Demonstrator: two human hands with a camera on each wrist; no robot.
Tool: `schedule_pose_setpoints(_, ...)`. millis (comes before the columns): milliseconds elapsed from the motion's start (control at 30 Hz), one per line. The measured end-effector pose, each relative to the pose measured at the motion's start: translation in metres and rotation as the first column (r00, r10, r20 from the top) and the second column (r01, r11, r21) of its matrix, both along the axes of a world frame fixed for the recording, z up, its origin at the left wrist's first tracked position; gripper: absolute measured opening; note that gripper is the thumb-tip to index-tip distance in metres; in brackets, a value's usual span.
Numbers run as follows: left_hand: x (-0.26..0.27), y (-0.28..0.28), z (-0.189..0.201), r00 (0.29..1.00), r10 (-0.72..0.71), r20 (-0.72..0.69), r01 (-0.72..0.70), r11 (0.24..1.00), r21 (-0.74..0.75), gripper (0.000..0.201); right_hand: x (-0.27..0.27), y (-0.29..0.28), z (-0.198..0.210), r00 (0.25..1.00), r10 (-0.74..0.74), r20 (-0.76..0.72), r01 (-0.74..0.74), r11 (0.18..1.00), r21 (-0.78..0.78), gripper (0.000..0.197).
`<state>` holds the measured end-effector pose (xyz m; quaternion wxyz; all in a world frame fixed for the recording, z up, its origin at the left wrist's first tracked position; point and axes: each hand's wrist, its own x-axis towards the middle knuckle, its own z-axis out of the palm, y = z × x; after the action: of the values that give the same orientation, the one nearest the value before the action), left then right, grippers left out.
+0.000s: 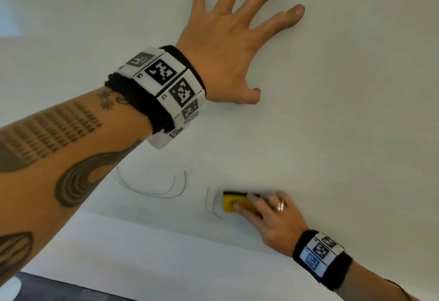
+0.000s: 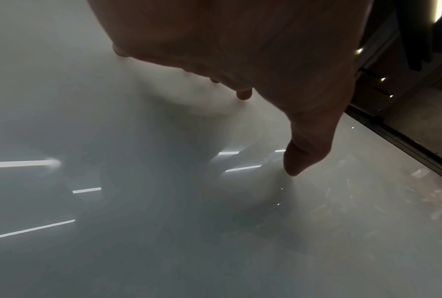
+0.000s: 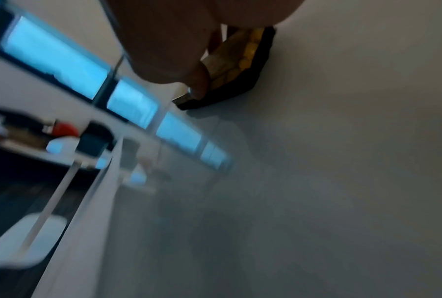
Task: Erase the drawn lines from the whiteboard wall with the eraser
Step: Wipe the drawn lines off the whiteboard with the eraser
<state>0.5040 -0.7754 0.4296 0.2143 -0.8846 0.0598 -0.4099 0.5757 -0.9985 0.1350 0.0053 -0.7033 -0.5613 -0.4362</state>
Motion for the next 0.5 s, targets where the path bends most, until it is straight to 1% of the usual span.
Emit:
schedule_pose_setpoints(67, 0.000, -0.001, -0.001, 1.000, 0.005, 0.008, -0.005, 1.000, 0.010, 0.113, -0.004, 0.036, 0.038, 0.999, -0.031, -0.015, 0.033, 0.973, 0.227, 0.050)
schedule_pose_setpoints(100, 0.001, -0.001, 0.000, 1.000, 0.005, 0.008, -0.005, 1.000, 0.013, 0.112, -0.007, 0.054, 0.045, 0.999, -0.028, -0.029, 0.035, 0.955, 0.296, 0.049)
schedule_pose_setpoints(133, 0.000, -0.001, 0.000, 1.000, 0.003, 0.004, -0.003, 1.000, 0.011, 0.112, -0.011, 0.068, 0.042, 0.999, -0.013, -0.038, 0.024, 0.951, 0.308, 0.047)
schedule_pose_setpoints(167, -0.002, -0.002, 0.001, 1.000, -0.002, -0.004, 0.002, 1.000, 0.007, 0.110, -0.015, 0.076, 0.026, 0.999, 0.005, -0.041, 0.005, 0.967, 0.256, 0.044)
schedule_pose_setpoints(233, -0.008, 0.002, 0.002, 1.000, -0.018, -0.007, 0.018, 1.000, -0.002, 0.105, -0.020, 0.070, -0.026, 0.999, 0.019, -0.027, -0.018, 1.000, 0.024, 0.041)
schedule_pose_setpoints(267, -0.013, 0.008, 0.002, 1.000, -0.027, 0.007, 0.028, 1.000, -0.009, 0.101, -0.019, 0.057, -0.050, 1.000, 0.001, -0.025, -0.004, 0.995, -0.097, 0.040)
schedule_pose_setpoints(300, -0.019, 0.015, 0.002, 0.999, -0.031, 0.029, 0.032, 0.999, -0.014, 0.097, -0.017, 0.039, -0.066, 0.999, -0.023, -0.030, 0.017, 0.983, -0.185, 0.039)
schedule_pose_setpoints(333, -0.025, 0.027, 0.001, 0.998, -0.025, 0.055, 0.026, 1.000, -0.013, 0.094, -0.014, 0.025, -0.073, 0.999, -0.036, -0.040, 0.026, 0.974, -0.226, 0.039)
schedule_pose_setpoints(367, -0.031, 0.040, -0.001, 0.997, -0.010, 0.080, 0.011, 1.000, -0.008, 0.091, -0.012, 0.017, -0.069, 0.997, -0.050, -0.051, 0.037, 0.973, -0.227, 0.040)
schedule_pose_setpoints(400, -0.037, 0.055, -0.002, 0.995, 0.006, 0.097, -0.006, 1.000, -0.003, 0.088, -0.011, 0.015, -0.058, 0.997, -0.057, -0.052, 0.046, 0.980, -0.194, 0.042)
schedule_pose_setpoints(433, -0.042, 0.069, -0.003, 0.994, 0.021, 0.104, -0.021, 1.000, -0.001, 0.087, -0.012, 0.019, -0.041, 0.998, -0.055, -0.027, 0.051, 0.991, -0.126, 0.045)
schedule_pose_setpoints(500, -0.049, 0.096, -0.005, 0.993, 0.052, 0.106, -0.051, 0.999, -0.016, 0.087, -0.019, 0.043, 0.009, 0.997, -0.076, 0.020, 0.074, 0.993, 0.096, 0.051)
